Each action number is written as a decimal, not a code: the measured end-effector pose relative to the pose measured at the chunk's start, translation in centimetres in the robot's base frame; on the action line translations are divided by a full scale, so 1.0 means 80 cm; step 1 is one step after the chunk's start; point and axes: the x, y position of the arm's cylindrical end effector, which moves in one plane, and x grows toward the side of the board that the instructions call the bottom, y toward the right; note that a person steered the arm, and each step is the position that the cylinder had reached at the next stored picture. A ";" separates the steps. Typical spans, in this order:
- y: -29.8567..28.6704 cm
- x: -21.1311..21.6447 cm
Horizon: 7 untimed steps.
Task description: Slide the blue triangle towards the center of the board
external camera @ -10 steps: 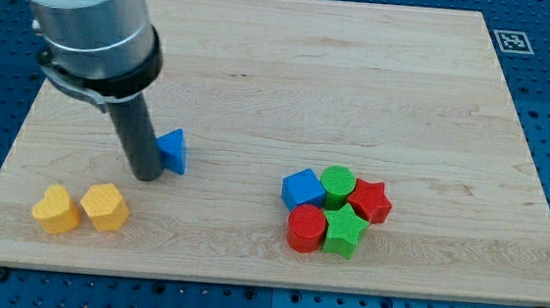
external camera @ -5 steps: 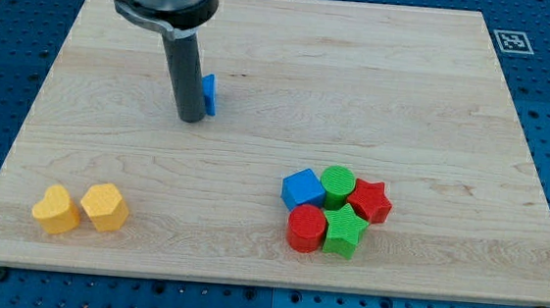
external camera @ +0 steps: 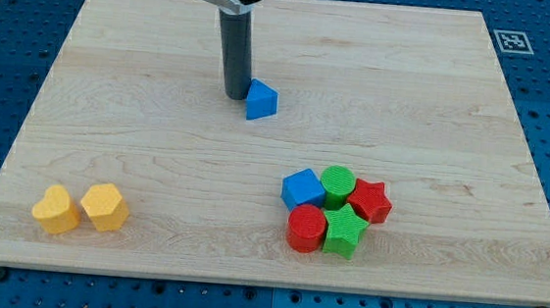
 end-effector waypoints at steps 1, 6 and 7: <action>-0.038 0.000; 0.045 0.035; -0.062 0.036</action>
